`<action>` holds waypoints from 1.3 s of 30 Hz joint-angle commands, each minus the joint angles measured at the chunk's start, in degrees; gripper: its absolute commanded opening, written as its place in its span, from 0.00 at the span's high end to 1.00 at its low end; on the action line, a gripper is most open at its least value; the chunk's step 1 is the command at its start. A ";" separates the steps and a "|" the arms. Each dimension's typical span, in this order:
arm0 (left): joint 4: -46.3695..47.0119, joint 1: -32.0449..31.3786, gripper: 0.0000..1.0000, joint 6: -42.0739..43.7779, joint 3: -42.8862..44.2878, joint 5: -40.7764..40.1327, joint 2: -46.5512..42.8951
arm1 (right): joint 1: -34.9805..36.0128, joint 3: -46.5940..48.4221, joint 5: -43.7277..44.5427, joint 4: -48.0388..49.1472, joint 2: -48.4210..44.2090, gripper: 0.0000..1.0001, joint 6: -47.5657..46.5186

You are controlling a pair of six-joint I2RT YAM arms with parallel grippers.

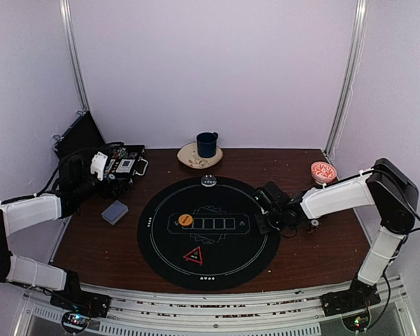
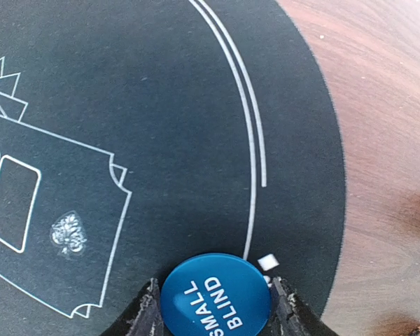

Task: Distribute texas hold em gaming equipment
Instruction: Place the small blind button on the poker table mat.

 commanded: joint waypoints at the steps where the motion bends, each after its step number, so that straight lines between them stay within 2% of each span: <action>1: 2.26 0.41 0.02 -0.46 0.63 0.30 -0.75 | -1.12 -1.33 3.29 0.24 -1.83 0.53 0.87; 9: 2.21 0.44 0.02 -0.43 0.68 0.49 -0.85 | -2.68 -2.86 3.75 0.63 -3.88 0.53 1.05; 19: 2.17 0.47 0.02 -0.39 0.65 0.49 -0.89 | -3.13 -2.45 2.40 0.29 -1.98 0.52 0.65; 25: 2.17 0.38 0.02 -0.42 0.74 0.51 -0.85 | -3.42 -2.46 3.38 0.00 -1.31 0.48 0.68; 34: 2.24 0.37 0.02 -0.38 0.65 0.56 -0.81 | -2.57 -1.49 3.46 -0.07 -2.15 0.23 -1.15; 38: 2.10 0.42 0.02 -0.38 0.80 0.28 -0.77 | 1.42 -0.70 6.37 0.95 -6.49 0.02 -3.89; 39: 2.04 0.42 0.02 -0.38 0.85 0.11 -0.87 | 2.65 -0.23 6.78 1.31 -7.40 0.00 -5.00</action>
